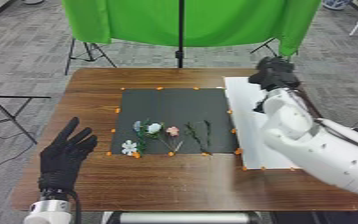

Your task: Arrange flowers

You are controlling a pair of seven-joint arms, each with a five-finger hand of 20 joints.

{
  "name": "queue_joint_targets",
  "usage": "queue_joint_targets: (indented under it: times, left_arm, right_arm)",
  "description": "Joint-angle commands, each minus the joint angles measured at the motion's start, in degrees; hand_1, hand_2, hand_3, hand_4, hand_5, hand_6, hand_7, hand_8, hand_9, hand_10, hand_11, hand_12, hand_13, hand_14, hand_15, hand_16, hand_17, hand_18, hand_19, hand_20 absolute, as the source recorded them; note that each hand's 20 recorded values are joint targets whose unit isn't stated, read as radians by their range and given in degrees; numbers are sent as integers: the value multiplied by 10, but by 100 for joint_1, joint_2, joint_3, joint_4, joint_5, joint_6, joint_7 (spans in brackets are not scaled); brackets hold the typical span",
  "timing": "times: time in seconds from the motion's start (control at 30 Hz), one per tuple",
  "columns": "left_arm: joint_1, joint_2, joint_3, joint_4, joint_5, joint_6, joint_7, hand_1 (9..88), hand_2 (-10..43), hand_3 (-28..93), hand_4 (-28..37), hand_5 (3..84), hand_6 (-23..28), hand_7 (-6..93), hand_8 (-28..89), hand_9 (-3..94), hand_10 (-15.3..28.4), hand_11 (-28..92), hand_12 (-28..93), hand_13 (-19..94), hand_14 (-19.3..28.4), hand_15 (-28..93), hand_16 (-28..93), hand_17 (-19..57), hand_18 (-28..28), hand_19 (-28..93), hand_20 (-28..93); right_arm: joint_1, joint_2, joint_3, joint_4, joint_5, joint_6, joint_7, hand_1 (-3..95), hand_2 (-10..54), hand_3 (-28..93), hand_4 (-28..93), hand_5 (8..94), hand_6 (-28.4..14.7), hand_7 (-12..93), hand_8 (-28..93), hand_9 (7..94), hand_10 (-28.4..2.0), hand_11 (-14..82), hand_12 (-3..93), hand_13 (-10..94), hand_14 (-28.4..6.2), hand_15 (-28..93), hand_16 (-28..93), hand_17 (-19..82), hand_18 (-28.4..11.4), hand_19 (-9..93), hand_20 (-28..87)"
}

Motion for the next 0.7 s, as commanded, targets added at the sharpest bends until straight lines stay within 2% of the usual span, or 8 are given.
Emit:
queue_joint_targets:
  times: [0.03,0.23,0.3,0.33,0.4,0.47,0.7]
  left_arm:
    - [-4,-36,59,41,0,-3,6,219,71,824,-275,349,76,87,-84,353,207,251,108,234,284,614,-111,-34,284,492,449]
    - [7,-36,67,34,-9,5,8,219,71,824,-275,348,76,87,-84,353,206,251,108,234,284,614,-111,-34,284,492,449]
    - [8,-61,34,17,18,2,-64,219,70,825,-275,348,76,87,-84,353,207,251,108,234,284,614,-111,-34,284,492,449]
    - [-23,-44,38,31,21,-21,-39,219,70,826,-275,348,76,86,-85,353,207,251,108,234,284,614,-111,-34,284,492,449]
    - [-3,-62,4,18,61,-37,-88,219,70,826,-275,348,75,87,-84,352,206,250,108,234,284,614,-111,-34,284,492,450]
    - [-13,-62,1,14,41,-13,-95,219,70,826,-275,348,76,87,-84,352,206,250,108,234,284,614,-111,-34,284,492,450]
    - [-66,-102,-41,22,115,-84,-212,219,70,826,-274,347,75,87,-84,352,206,251,109,234,284,613,-111,-34,284,491,450]
  right_arm:
    - [111,452,211,768,493,-635,307,325,-95,821,-283,520,-12,148,-132,503,-180,220,140,487,-152,731,114,204,-233,794,372]
    - [-195,439,300,936,430,-1221,169,315,-95,826,-283,471,-4,151,-131,452,-190,187,137,452,-154,733,96,200,-229,796,358]
    - [-212,385,282,1025,454,-1239,30,314,-95,827,-283,461,1,151,-131,444,-190,181,136,446,-154,732,94,197,-227,795,356]
    - [-164,387,224,1058,358,-1309,-1,313,-95,827,-283,457,5,152,-132,442,-189,179,136,444,-152,731,93,196,-227,794,355]
    - [-200,365,256,1104,268,-1551,-30,313,-95,825,-283,450,14,161,-134,441,-189,176,138,443,-151,731,91,195,-227,793,355]
    - [-182,337,283,1143,422,-1638,-32,313,-95,825,-283,448,20,164,-138,442,-187,174,138,442,-151,732,90,194,-229,793,356]
    - [-137,87,428,1496,470,-2083,-129,315,-95,826,-283,416,32,161,-141,441,-182,167,139,447,-146,726,88,188,-231,786,357]
